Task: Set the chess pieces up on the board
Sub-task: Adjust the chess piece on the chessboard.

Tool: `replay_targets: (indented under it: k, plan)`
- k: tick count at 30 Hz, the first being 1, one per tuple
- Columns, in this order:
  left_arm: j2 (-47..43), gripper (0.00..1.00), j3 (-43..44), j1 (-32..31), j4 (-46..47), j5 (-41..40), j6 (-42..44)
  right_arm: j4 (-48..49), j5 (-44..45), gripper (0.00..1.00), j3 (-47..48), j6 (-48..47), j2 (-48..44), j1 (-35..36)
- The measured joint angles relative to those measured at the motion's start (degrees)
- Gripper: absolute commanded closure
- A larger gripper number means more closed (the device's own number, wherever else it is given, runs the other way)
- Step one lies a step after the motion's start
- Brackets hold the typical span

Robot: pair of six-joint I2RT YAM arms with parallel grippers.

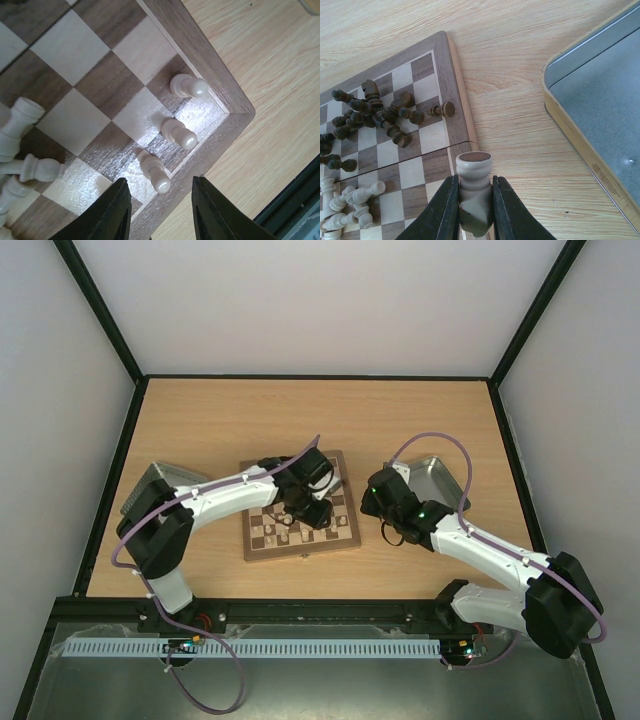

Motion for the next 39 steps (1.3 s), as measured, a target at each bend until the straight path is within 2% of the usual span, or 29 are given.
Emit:
replay_targets:
  k: [6,21,39]
  plan:
    - [1.03,0.64,0.00,-0.74,-0.57,0.33,0.79,0.02,-0.07,0.85,-0.28,0.13,0.00,0.00]
    - [4.48,0.87,0.15,-1.33,-0.98,-0.17,1.29,0.02,-0.04,0.85,-0.33,0.28,-0.59,0.00]
    - [4.66,0.85,1.33,-1.20,-1.81,-5.31,0.24,0.13,-0.04,0.85,-0.87,0.28,-0.63,0.00]
